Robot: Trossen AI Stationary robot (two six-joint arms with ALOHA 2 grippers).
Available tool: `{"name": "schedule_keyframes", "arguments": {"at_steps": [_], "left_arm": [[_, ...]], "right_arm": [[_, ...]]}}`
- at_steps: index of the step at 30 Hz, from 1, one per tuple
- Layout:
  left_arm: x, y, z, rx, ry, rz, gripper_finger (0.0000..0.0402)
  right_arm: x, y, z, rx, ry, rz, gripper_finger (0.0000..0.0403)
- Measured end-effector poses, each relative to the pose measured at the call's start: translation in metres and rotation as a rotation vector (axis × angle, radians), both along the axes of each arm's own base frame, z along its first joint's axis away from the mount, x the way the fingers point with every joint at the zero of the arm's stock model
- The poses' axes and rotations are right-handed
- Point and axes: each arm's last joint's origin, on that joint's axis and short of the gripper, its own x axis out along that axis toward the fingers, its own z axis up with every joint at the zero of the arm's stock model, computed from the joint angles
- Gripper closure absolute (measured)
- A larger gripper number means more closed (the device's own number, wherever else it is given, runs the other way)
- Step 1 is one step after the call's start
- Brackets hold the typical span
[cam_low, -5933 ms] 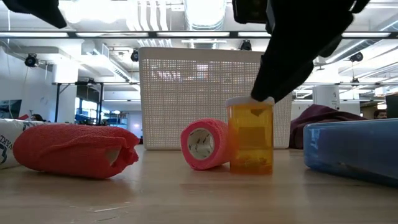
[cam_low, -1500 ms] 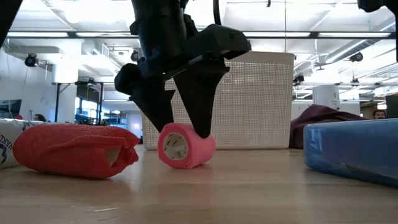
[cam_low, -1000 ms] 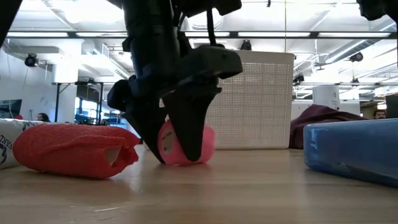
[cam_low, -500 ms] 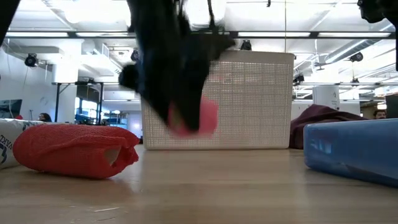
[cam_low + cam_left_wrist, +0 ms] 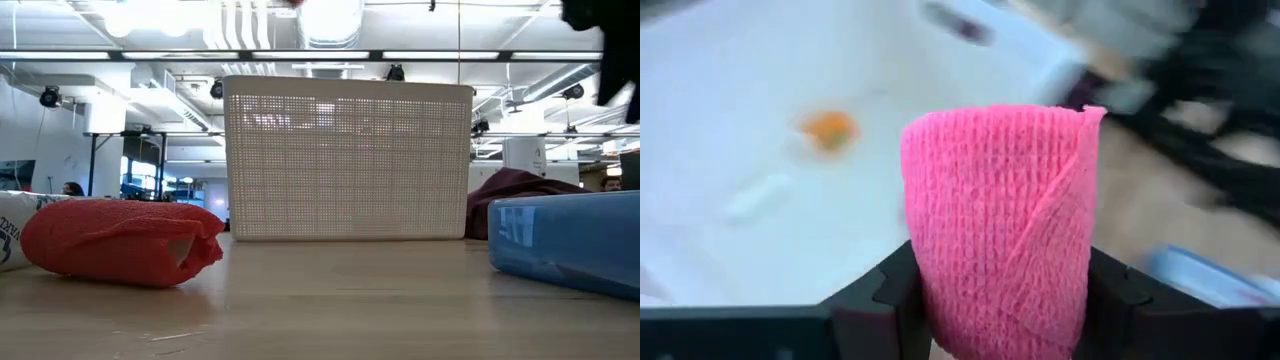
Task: Pick & place medical supplies in basket/bin
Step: Put the pink bandage into the white bin, then put the red bandage into the white bin
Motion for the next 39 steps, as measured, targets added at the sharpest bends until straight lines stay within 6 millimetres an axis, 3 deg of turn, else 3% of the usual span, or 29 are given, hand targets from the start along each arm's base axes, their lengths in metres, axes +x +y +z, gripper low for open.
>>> {"name": "schedule_keyframes", "arguments": {"at_steps": [4, 8, 12, 15, 18, 21, 24, 29, 33, 36, 39], "left_arm": [[-0.015, 0.078, -0.001, 0.046, 0.111, 0.029, 0.0247], [-0.029, 0.133, -0.009, 0.029, 0.189, 0.047, 0.0216], [-0.039, 0.165, -0.014, 0.011, 0.222, 0.025, 0.0161], [-0.044, 0.170, -0.015, 0.009, 0.251, -0.040, 0.0124], [-0.050, 0.155, -0.011, 0.017, 0.274, -0.132, 0.0108], [-0.056, 0.121, -0.009, 0.056, 0.288, -0.281, 0.0106], [-0.065, 0.086, -0.022, 0.059, 0.330, -0.451, 0.0105], [-0.097, 0.025, -0.059, -0.053, 0.330, -0.685, 0.0105], [-0.116, -0.025, -0.103, -0.040, 0.315, -0.896, 0.0105], [-0.123, -0.056, -0.132, -0.006, 0.273, -1.008, 0.0105], [-0.119, -0.073, -0.158, -0.043, 0.278, -0.992, 0.0105]], "right_arm": [[0.024, -0.010, 0.002, 0.028, -0.099, 0.011, 0.0074], [0.048, -0.023, 0.007, 0.054, -0.214, 0.025, 0.0074], [0.064, -0.038, 0.015, 0.052, -0.287, 0.011, 0.0074], [0.069, -0.047, 0.020, 0.022, -0.290, 0.034, 0.0074], [0.071, -0.048, 0.024, 0.002, -0.255, 0.157, 0.0074], [0.071, -0.046, 0.022, 0.031, -0.203, 0.300, 0.0074], [0.071, -0.043, 0.018, 0.074, -0.192, 0.370, 0.0074], [0.091, -0.034, 0.015, 0.095, -0.297, 0.475, 0.0074], [0.110, -0.023, 0.002, 0.097, -0.249, 0.566, 0.0074], [0.121, -0.015, -0.008, 0.128, -0.190, 0.619, 0.0074], [0.128, -0.006, -0.015, 0.160, -0.138, 0.658, 0.0074]]}}
